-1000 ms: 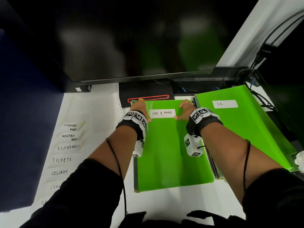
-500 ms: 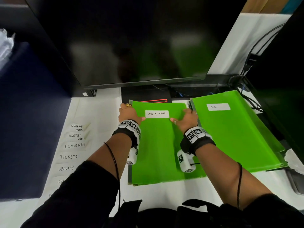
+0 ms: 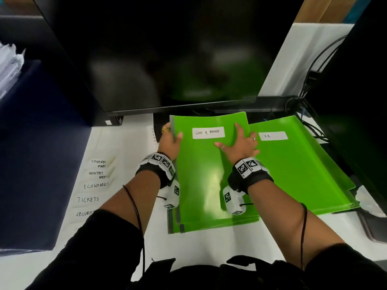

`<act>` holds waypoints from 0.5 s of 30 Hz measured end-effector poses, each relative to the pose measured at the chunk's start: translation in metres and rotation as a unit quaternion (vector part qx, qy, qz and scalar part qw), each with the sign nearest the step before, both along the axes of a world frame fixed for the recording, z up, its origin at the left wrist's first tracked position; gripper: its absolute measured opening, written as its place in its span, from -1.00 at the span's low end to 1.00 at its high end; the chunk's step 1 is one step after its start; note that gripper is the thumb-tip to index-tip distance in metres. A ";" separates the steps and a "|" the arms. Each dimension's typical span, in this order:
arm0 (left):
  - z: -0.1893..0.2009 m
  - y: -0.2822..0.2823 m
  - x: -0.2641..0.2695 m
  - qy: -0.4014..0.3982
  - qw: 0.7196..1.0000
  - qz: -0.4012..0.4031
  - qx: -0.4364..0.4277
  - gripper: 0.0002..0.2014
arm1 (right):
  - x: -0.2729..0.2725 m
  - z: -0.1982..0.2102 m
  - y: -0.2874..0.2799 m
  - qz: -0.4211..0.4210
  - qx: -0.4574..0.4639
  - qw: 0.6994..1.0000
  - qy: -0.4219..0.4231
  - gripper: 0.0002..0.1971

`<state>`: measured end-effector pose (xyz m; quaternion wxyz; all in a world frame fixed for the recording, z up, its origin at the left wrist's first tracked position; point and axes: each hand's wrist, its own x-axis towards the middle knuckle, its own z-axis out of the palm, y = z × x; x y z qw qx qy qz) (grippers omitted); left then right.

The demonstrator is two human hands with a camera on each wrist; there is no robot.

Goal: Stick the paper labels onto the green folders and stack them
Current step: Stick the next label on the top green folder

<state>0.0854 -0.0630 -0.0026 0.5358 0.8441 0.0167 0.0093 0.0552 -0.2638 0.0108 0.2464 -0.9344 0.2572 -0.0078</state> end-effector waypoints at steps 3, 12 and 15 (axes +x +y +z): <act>-0.011 0.001 0.004 0.031 0.960 -0.144 0.237 -0.44 | 0.005 0.004 -0.028 0.015 -0.093 0.994 0.047 -0.11; -0.007 -0.012 -0.005 0.158 0.766 -0.329 0.529 0.34 | -0.008 -0.023 -0.012 0.190 -0.083 0.949 0.236 0.02; -0.013 -0.009 -0.006 0.150 0.753 -0.334 0.547 0.39 | -0.008 -0.032 -0.014 0.171 -0.107 0.947 0.249 0.01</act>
